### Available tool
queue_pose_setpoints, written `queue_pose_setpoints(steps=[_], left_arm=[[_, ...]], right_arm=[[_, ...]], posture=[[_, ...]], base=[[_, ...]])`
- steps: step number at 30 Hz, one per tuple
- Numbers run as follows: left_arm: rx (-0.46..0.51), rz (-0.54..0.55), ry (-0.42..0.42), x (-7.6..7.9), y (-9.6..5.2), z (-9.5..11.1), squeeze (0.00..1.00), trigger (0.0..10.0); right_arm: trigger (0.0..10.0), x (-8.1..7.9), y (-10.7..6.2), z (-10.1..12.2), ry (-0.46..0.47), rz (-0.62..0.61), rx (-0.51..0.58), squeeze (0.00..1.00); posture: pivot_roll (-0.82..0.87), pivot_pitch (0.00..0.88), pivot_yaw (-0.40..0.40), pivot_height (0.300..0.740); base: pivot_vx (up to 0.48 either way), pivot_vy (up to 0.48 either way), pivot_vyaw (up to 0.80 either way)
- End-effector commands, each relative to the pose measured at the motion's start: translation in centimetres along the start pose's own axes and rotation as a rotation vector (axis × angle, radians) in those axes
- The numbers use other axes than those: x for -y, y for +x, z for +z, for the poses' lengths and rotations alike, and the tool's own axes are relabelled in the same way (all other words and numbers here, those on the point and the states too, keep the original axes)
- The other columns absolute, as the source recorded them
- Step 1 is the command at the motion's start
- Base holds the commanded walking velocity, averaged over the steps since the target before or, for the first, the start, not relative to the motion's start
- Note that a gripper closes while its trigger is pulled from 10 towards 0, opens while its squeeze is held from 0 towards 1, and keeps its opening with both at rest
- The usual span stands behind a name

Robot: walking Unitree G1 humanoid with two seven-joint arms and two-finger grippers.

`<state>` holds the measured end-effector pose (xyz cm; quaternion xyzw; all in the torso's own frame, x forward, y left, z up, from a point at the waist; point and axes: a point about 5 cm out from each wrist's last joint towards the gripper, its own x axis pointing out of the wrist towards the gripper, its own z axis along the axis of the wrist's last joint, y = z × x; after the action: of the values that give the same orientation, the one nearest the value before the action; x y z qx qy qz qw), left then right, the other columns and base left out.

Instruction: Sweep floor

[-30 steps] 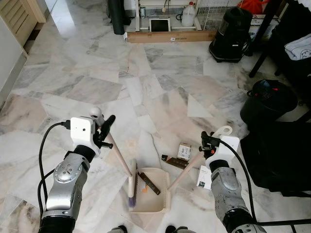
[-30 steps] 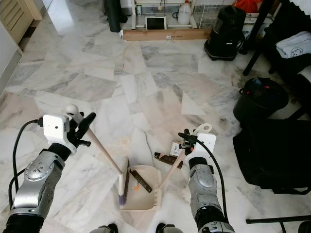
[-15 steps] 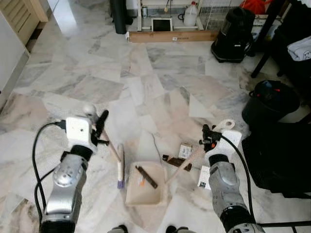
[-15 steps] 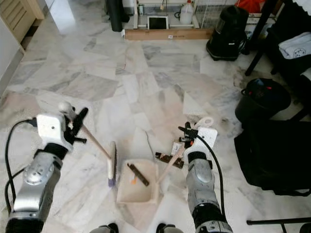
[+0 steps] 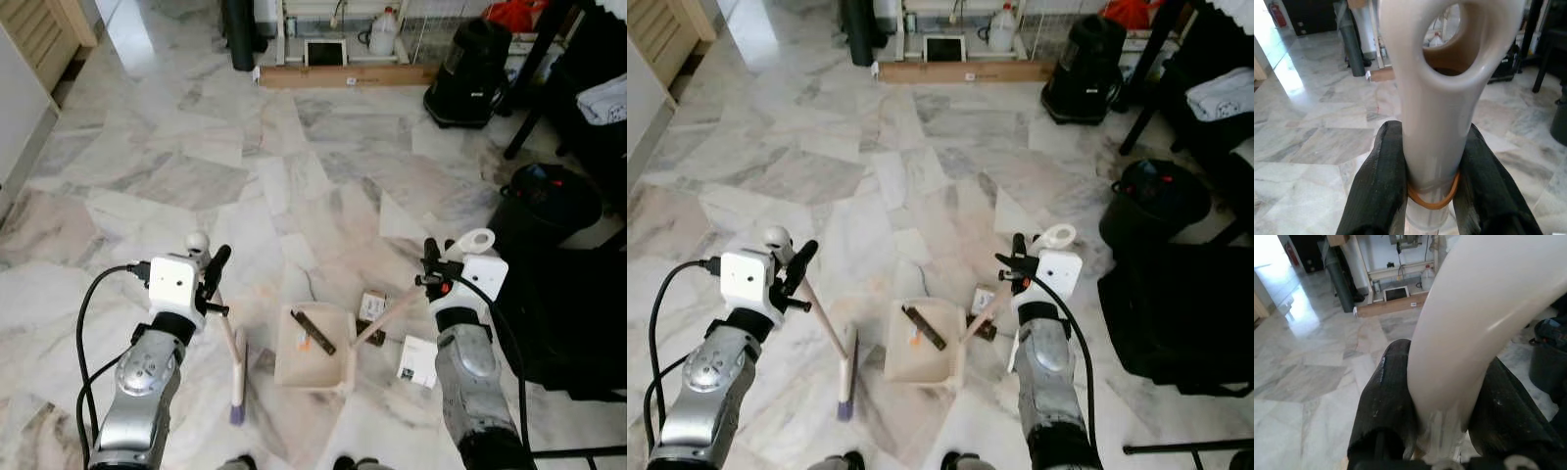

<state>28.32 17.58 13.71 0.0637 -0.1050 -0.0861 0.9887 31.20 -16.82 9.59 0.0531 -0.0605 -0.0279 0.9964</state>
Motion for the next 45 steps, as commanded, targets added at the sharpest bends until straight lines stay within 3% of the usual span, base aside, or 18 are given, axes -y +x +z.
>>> queue_pose_setpoints(steps=[1, 19, 39, 45], left_arm=[[0.060, 0.001, 0.014, 0.15, 0.11, 0.99, 0.00, 10.0], [0.070, 0.024, 0.021, 0.03, 0.48, 0.90, 0.00, 10.0], [0.039, 0.037, 0.020, 0.04, 0.25, 0.41, 0.00, 10.0], [0.030, 0.044, 0.015, 0.06, 0.17, 0.22, 0.00, 10.0]], right_arm=[[10.0, -0.34, 0.07, 1.13, -0.001, 0.007, 0.051, 0.00], [10.0, -0.64, -0.46, 1.32, 0.011, 0.004, 0.024, 0.00], [10.0, -0.68, -0.37, 1.30, 0.019, -0.004, -0.003, 0.00], [10.0, -0.87, -0.12, 1.39, 0.040, -0.004, -0.008, 0.00]], posture=[[0.11, 0.096, -0.022, 0.740], [0.11, 0.056, -0.024, 0.740], [0.12, 0.101, -0.031, 0.740], [0.12, 0.106, -0.036, 0.740]], base=[[0.000, 0.000, 0.75], [0.000, 0.000, 0.76], [0.000, 0.000, 0.76], [0.000, 0.000, 0.20]])
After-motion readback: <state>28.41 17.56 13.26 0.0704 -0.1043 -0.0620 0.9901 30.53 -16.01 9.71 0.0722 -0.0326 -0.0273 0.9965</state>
